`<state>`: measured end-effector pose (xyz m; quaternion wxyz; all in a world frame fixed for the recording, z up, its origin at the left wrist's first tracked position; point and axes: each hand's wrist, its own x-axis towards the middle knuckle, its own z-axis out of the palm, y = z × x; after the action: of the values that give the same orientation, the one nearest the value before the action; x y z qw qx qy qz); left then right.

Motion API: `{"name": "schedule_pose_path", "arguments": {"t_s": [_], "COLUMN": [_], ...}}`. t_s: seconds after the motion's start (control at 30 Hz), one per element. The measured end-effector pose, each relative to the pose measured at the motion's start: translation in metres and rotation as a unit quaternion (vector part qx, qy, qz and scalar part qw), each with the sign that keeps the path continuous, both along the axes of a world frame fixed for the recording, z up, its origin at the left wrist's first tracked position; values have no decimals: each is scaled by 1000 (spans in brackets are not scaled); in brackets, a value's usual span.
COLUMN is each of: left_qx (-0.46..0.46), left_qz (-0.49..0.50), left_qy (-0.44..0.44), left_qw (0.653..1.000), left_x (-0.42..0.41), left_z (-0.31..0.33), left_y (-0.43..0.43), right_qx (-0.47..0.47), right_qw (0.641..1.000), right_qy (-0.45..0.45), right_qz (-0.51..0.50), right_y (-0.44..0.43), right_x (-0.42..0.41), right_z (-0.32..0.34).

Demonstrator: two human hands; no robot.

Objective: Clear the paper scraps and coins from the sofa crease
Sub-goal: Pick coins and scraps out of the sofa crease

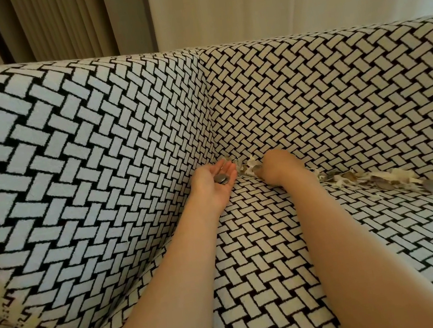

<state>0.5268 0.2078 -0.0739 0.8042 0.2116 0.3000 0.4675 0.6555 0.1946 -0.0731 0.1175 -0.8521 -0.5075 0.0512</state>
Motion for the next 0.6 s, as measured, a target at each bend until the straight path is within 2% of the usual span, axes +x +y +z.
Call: {"name": "schedule_pose_path", "arguments": {"t_s": [0.2, 0.3, 0.47, 0.53, 0.6], "left_qx": [1, 9, 14, 17, 20], "left_qz": [2, -6, -37, -44, -48], "left_qy": [1, 5, 22, 22, 28], "left_qw": [1000, 1000, 999, 999, 998], "left_x": [-1, 0, 1, 2, 3], "left_z": [1, 3, 6, 6, 6], "left_y": [0, -2, -5, -6, -7], "right_qx": [24, 43, 66, 78, 92], "right_qw": [998, 981, 927, 915, 920], "right_qy": [51, 179, 352, 375, 359], "right_qz": [19, 52, 110, 124, 126], "right_y": [-8, -12, -18, -20, -19], "right_x": [3, 4, 2, 1, 1], "right_z": [11, 16, 21, 25, 27]}}
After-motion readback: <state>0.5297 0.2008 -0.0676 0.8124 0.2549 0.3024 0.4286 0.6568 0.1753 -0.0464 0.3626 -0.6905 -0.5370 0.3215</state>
